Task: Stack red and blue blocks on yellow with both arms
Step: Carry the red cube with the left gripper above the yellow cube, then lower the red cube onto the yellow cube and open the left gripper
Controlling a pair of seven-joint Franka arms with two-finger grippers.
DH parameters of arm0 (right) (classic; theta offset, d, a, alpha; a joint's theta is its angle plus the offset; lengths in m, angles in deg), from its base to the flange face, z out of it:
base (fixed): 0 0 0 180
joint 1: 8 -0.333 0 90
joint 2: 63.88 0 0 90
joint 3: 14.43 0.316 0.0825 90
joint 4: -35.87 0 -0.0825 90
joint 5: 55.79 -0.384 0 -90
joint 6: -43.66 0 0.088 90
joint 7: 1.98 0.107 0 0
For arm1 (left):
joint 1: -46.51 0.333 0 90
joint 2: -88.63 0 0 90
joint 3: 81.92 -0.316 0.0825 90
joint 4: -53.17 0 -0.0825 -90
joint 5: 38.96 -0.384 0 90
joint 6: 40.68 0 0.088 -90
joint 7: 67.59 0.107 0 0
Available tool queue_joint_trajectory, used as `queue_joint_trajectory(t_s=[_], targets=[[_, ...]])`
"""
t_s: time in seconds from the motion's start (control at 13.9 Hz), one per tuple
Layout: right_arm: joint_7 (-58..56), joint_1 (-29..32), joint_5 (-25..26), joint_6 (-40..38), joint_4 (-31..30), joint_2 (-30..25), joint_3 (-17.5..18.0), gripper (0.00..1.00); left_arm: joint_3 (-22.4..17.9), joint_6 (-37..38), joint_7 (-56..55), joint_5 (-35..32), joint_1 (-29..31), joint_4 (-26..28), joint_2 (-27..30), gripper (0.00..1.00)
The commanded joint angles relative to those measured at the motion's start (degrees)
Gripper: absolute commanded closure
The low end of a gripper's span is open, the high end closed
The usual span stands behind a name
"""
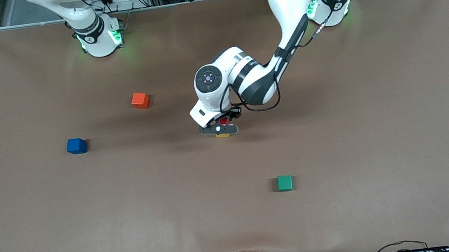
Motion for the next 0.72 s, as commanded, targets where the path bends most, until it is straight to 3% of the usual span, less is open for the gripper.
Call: queue_joint_trajectory(t_s=[0.0, 0.65], targets=[[0.3, 0.7, -0.7, -0.3, 1.2, 0.5, 0.4, 0.0, -1.0, 0.5, -1.4, 0.7, -1.5, -3.6, -2.3, 1.0], [0.4, 0.9, -0.7, -0.3, 1.2, 0.5, 0.4, 0.0, -1.1, 0.1, -1.3, 0.7, -1.3, -3.6, -2.6, 1.0]])
